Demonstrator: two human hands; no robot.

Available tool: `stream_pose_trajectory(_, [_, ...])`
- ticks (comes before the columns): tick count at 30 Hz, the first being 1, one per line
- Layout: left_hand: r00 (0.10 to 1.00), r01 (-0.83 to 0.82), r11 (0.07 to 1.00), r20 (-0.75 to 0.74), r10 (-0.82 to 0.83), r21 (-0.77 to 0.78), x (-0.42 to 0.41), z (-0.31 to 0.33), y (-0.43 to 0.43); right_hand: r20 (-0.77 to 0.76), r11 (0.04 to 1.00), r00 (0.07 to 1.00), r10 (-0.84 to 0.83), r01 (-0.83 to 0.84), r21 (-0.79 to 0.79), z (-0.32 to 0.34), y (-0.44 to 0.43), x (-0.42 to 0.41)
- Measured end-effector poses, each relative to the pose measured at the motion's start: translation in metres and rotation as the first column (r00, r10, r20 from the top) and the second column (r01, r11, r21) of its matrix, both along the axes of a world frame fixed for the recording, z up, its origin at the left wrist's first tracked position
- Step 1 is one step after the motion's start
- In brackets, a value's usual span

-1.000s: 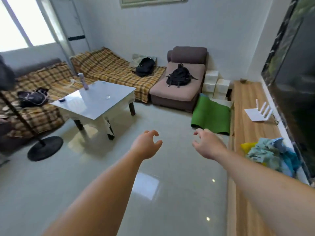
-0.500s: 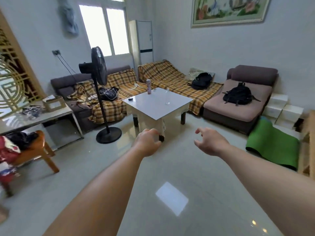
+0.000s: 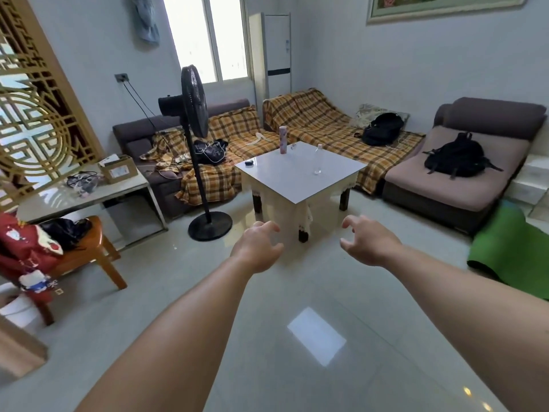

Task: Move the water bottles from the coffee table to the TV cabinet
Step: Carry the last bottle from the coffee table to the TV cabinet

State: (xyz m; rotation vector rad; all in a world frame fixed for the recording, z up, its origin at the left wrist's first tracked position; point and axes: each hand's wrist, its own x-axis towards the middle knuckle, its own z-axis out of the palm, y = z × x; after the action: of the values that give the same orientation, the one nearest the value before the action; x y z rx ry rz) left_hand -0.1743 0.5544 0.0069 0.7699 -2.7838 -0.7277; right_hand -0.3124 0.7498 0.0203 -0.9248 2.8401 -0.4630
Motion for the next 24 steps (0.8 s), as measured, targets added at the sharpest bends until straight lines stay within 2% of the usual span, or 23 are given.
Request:
stream_pose_trajectory(7, [0.999,-0.006,1.000,0.047,0.005,0.027,-0.114,-0.017,-0.031,0.071,1.000,0.997,-0.012,0.012,-0.004,-0.021,-0.036,-0.112])
stream_pose_trajectory(14, [0.997,0.004,1.000,0.081,-0.005,0.005,-0.213,-0.018,-0.068,0.094,1.000,0.996,0.001,0.000,-0.011,-0.015,-0.082,-0.218])
stream_pose_trajectory(24, [0.994,0.065,0.998,0.085,-0.065,0.011,-0.360,-0.024,-0.187,0.083,1.000,0.996,0.018,-0.019,0.017,-0.018,-0.196,-0.357])
